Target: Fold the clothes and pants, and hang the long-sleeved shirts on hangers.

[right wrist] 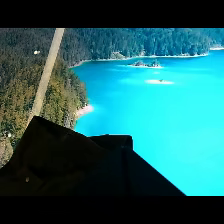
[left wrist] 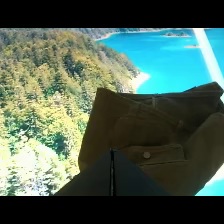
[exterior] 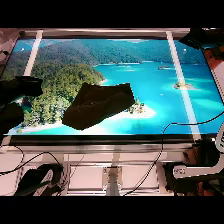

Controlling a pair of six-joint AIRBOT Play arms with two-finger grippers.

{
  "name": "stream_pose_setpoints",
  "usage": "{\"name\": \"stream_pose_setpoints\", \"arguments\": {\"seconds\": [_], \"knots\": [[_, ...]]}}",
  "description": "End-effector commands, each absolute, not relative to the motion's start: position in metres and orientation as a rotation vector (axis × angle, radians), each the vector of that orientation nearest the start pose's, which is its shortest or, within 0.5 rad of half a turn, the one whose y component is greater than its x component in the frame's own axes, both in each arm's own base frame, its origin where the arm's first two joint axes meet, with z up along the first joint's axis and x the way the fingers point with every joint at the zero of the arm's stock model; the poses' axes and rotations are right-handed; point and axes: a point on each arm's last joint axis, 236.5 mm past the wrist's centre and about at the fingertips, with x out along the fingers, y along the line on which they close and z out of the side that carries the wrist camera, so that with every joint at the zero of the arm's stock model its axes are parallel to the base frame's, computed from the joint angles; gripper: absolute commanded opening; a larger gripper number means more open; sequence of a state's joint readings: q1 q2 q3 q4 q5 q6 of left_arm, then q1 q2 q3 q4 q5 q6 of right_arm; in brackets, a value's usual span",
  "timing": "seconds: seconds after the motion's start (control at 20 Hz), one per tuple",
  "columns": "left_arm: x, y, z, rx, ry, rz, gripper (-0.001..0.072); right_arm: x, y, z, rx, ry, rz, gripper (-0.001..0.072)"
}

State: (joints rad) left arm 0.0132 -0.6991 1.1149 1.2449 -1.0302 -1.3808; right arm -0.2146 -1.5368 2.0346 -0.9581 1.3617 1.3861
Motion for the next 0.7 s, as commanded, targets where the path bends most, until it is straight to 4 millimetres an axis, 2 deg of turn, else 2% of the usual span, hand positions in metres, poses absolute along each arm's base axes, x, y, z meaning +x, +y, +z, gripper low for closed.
{"name": "stream_pose_setpoints", "arguments": {"seconds": [0.0, 0.45, 0.65], "knots": [[0.329, -0.060, 0.230, -0.069, 0.581, -0.261, 0.0027, 0.499, 0.027, 0.250, 0.288, 0.747, 0.375, 0.0035], [0.330, -0.060, 0.229, -0.068, 0.586, -0.260, 0.0027, 0.499, 0.027, 0.250, 0.288, 0.747, 0.375, 0.0035], [0.326, -0.056, 0.211, -0.029, 0.652, -0.259, 0.0026, 0.499, 0.027, 0.250, 0.288, 0.747, 0.375, 0.0035]]}}
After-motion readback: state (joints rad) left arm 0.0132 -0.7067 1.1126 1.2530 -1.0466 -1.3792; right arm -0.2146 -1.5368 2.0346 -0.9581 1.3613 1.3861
